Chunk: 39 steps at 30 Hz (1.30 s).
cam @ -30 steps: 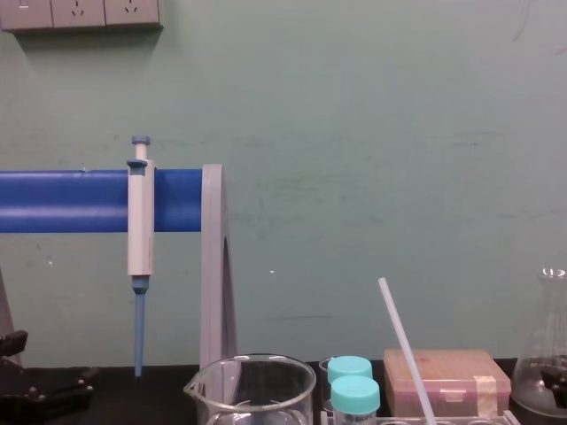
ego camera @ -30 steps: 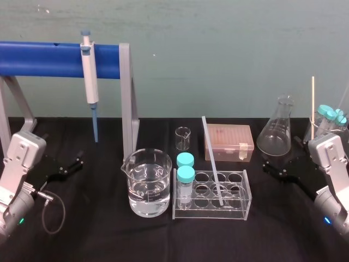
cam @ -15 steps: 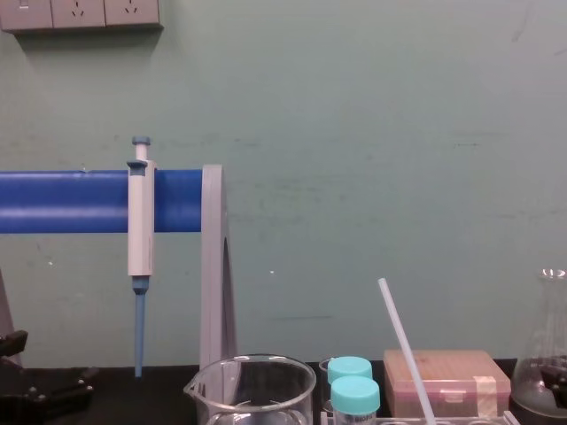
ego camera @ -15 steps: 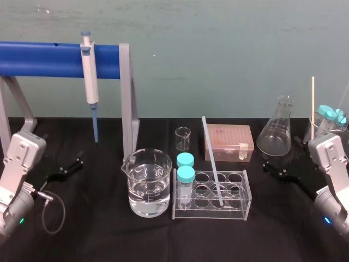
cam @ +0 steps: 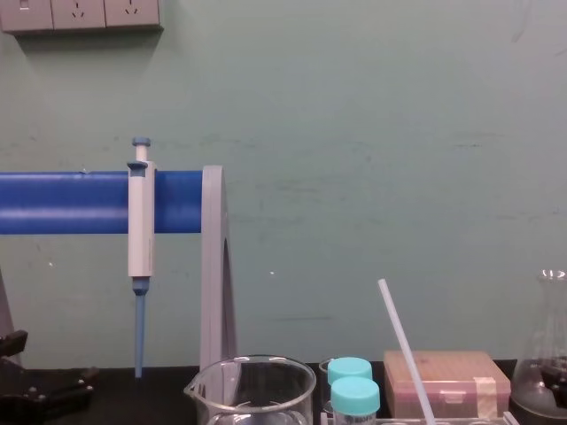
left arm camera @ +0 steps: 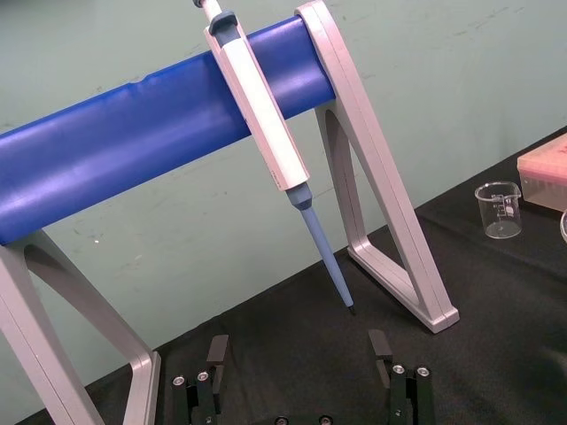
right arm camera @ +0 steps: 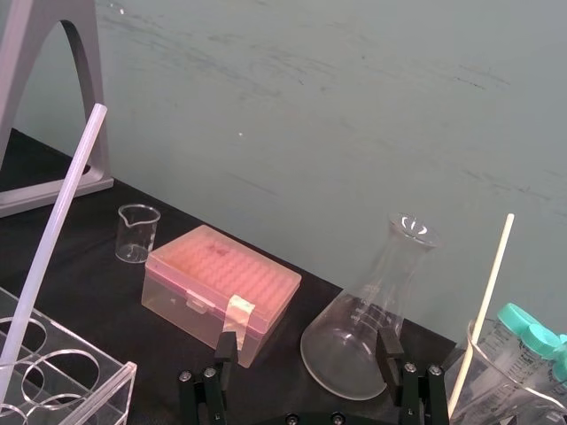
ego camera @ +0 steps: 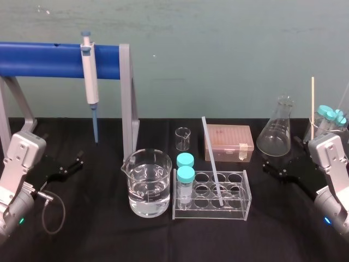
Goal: Pick up the stirring rod with one hand, then place it down.
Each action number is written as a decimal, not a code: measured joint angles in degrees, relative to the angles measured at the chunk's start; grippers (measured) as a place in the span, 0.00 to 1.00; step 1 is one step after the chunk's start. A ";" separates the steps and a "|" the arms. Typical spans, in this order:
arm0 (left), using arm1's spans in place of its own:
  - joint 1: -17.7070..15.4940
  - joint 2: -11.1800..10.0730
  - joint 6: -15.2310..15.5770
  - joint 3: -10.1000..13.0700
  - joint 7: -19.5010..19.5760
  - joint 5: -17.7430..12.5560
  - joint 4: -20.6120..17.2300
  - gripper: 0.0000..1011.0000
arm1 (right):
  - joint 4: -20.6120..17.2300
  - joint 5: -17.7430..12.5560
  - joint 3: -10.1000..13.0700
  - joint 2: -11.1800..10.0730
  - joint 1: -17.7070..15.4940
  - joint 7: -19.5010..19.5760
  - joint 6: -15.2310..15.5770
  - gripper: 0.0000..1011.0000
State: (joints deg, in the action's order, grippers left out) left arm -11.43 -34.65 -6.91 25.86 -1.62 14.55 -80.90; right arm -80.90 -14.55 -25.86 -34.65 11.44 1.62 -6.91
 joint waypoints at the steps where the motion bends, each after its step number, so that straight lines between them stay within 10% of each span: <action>1: 0.00 0.00 0.00 0.00 0.00 0.00 0.00 0.99 | 0.00 0.00 0.00 0.00 0.00 0.00 0.00 0.99; 11: 0.00 0.00 0.00 0.00 0.00 0.00 0.00 0.99 | -0.94 -1.81 2.16 1.49 -0.21 -0.75 1.13 0.99; 23: 0.00 0.00 0.00 0.00 0.00 0.00 0.00 0.99 | -7.06 -10.70 4.73 5.25 0.80 -9.05 6.19 0.99; 39: 0.00 0.00 0.00 0.00 0.00 0.00 0.00 0.99 | -5.58 -15.35 3.60 10.67 6.17 -14.75 18.75 0.99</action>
State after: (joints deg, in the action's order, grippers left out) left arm -11.43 -34.65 -6.91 25.86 -1.62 14.55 -80.90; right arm -86.48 -29.90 -22.26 -23.98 17.60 -13.13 11.85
